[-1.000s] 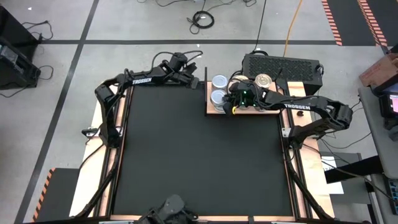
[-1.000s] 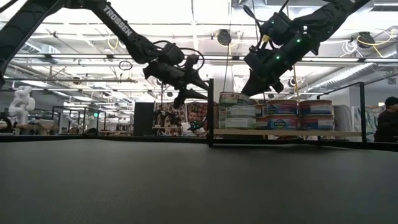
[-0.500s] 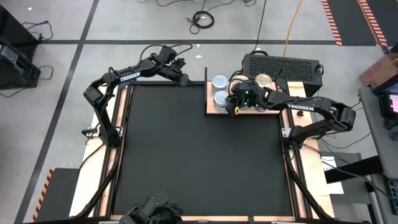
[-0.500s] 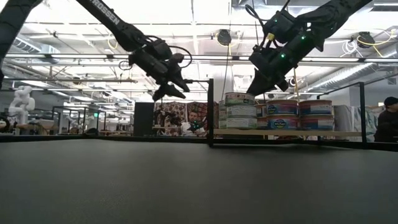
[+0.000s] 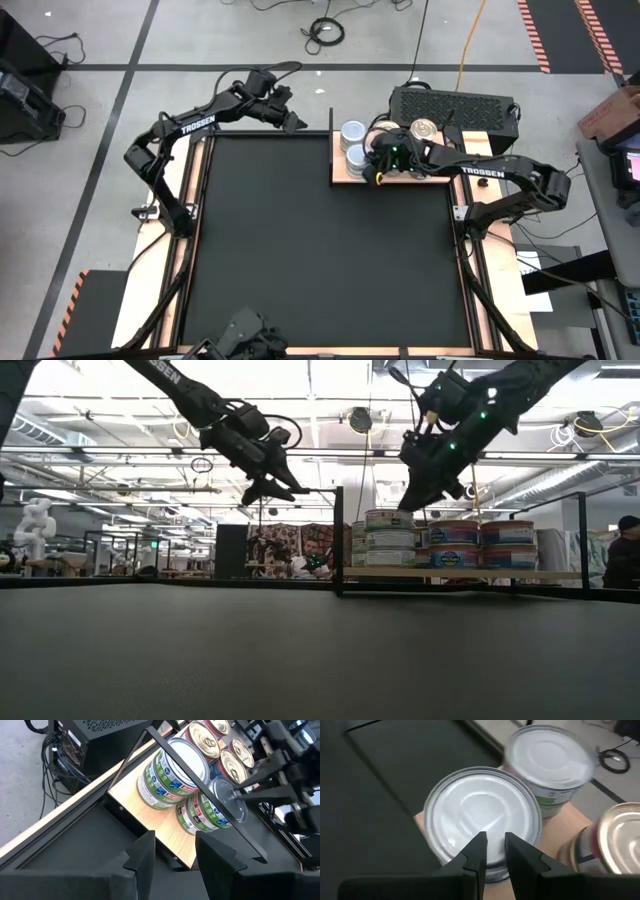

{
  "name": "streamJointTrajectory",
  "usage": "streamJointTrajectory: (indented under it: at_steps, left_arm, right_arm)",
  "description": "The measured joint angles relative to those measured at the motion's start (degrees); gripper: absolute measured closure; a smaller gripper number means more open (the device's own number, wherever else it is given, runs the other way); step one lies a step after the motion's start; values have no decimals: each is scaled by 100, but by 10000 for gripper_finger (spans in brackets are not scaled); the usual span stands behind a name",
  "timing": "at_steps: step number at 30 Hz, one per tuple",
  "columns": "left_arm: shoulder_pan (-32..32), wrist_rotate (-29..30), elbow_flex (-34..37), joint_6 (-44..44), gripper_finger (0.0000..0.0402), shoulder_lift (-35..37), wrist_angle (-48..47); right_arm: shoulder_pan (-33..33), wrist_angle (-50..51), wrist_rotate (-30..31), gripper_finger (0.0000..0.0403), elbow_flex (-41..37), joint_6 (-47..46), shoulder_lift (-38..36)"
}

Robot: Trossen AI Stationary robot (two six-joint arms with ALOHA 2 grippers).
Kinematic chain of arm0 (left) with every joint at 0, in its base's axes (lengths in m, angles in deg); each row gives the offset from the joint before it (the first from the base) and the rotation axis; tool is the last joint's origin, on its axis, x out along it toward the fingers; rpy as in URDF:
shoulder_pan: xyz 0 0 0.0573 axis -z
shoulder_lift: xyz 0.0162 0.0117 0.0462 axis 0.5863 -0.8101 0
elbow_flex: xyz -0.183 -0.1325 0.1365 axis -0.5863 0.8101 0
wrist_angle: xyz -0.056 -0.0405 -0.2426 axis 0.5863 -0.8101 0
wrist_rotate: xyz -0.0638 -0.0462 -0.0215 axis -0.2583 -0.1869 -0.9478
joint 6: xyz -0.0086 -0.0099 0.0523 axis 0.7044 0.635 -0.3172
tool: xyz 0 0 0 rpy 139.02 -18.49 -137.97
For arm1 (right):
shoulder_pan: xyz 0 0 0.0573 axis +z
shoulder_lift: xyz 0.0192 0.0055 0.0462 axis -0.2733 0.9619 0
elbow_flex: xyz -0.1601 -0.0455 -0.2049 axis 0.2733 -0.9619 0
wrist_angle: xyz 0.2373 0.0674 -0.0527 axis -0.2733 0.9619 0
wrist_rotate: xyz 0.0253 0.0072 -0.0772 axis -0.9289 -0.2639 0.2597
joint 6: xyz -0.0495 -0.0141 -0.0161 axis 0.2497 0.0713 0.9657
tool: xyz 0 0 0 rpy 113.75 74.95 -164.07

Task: Stack canned seafood by type on shelf
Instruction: Stack the green tuna can on top of the other green tuna can on the shelf

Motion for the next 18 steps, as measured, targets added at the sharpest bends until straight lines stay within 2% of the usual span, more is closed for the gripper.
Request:
streamJointTrajectory:
  at_steps: [11, 18]
  left_arm:
    - [28, 42, 9, -129, 260, -2, -151]
    - [97, 44, 9, -149, 260, -4, -149]
  right_arm:
    - [182, 74, 7, 339, 413, 132, 15]
    - [183, 31, -24, 339, 418, 121, 424]
